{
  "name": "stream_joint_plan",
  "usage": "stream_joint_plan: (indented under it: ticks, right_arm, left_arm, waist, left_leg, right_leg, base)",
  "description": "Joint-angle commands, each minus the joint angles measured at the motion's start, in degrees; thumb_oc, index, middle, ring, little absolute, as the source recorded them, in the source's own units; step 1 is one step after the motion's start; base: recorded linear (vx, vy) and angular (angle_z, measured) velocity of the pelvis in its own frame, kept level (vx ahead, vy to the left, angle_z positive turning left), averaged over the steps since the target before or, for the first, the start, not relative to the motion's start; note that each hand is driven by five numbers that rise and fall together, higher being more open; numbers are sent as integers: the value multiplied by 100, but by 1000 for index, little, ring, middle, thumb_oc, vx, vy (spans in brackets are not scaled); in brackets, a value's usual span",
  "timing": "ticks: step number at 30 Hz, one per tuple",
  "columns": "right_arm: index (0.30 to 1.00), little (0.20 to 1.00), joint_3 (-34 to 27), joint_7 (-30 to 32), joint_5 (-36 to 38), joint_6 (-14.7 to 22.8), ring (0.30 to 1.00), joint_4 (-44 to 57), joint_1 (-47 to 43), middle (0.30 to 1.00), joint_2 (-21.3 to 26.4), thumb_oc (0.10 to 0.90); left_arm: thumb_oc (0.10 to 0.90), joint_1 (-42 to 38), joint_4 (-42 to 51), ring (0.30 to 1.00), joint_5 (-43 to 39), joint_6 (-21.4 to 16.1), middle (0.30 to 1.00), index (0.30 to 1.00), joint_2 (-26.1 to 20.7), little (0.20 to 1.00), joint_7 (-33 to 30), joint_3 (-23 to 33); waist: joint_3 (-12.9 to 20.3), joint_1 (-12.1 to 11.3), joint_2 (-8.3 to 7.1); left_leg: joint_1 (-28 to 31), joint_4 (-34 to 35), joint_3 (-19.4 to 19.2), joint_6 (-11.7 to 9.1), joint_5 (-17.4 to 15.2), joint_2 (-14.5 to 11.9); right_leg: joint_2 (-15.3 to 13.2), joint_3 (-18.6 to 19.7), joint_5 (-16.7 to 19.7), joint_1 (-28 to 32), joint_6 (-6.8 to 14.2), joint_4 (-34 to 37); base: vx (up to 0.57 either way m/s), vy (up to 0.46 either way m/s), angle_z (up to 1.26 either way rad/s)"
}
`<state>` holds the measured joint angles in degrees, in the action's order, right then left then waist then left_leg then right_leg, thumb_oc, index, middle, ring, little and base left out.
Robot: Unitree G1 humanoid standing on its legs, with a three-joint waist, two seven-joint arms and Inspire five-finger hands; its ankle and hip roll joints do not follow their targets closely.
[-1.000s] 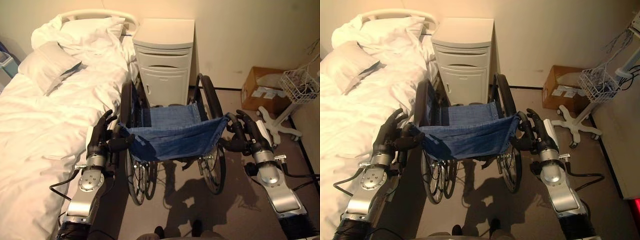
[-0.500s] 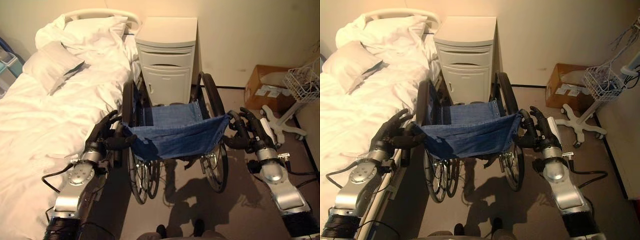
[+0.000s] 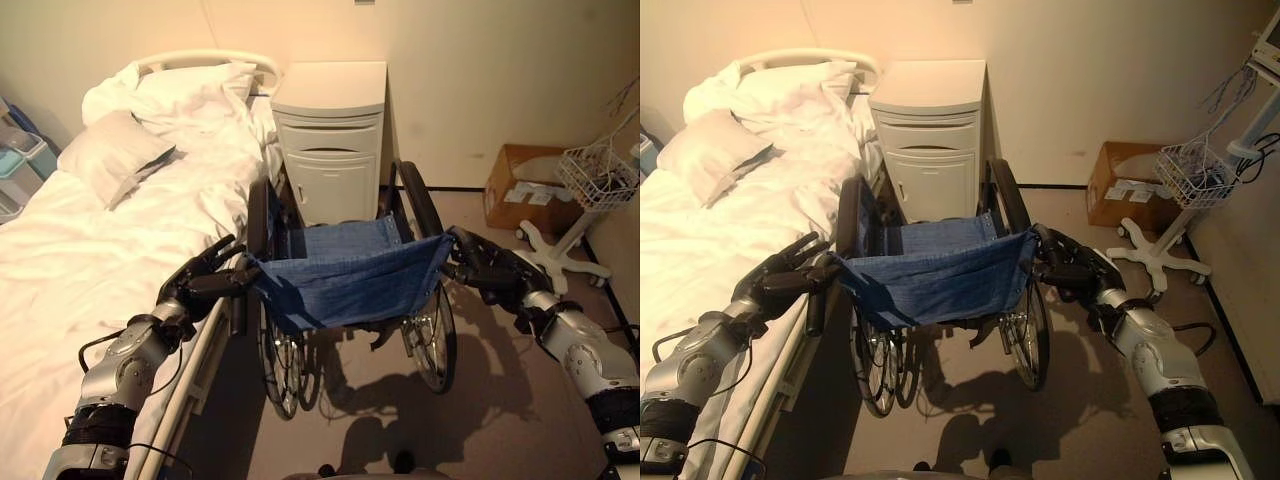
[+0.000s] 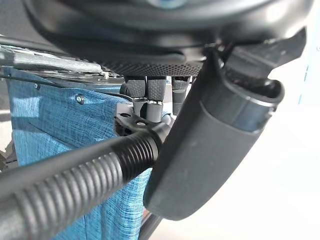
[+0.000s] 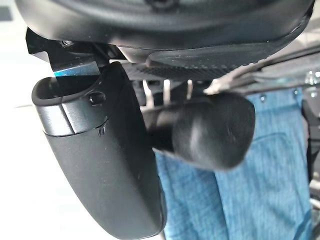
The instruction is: Push the wheelchair next to the bed
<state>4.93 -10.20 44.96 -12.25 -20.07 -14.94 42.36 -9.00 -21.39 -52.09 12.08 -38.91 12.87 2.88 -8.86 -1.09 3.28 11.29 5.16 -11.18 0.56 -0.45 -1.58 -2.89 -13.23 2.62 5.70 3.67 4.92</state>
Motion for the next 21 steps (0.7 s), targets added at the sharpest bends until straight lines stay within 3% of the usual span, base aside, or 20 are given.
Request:
stream_joint_plan:
  ticks: [1,9,16,21]
  right_arm:
    - [900,900,-808,657,251,500,900,-1438,-481,900,1087,800]
    - [900,900,-1315,534,992,499,900,-1864,-351,900,1243,800]
    - [900,900,-1595,482,766,428,900,-2378,-417,900,1827,800]
    - [900,900,-1673,362,570,281,900,-2611,-379,900,1971,800]
  left_arm:
    - [800,-306,-1145,900,-989,-438,900,900,-663,900,-311,745]
    - [800,-232,-1280,900,-1880,-326,900,900,-587,900,21,903]
    - [800,-271,-1659,900,-2630,-408,900,900,-913,900,144,1238]
    - [800,-261,-1798,900,-3299,-435,900,900,-946,900,374,1456]
  waist:
    - [359,-8,-331]
    - [403,-7,-378]
    - [403,10,-418]
    - [402,7,-432]
  left_leg:
    - [-297,-140,31,-118,-322,173]
    - [-230,-90,19,-122,-355,160]
    - [-205,-91,-15,-150,-368,153]
    - [-204,-69,12,-157,-355,159]
  right_leg:
    - [-298,-265,-533,127,277,-401]
    - [-255,-273,-566,191,264,-356]
    - [-246,-290,-593,208,269,-363]
    - [-236,-295,-606,222,259,-344]
  base:
    - [0,0,0]
    - [0,0,0]
    - [-2,-4,-3]
    - [-3,-6,-8]
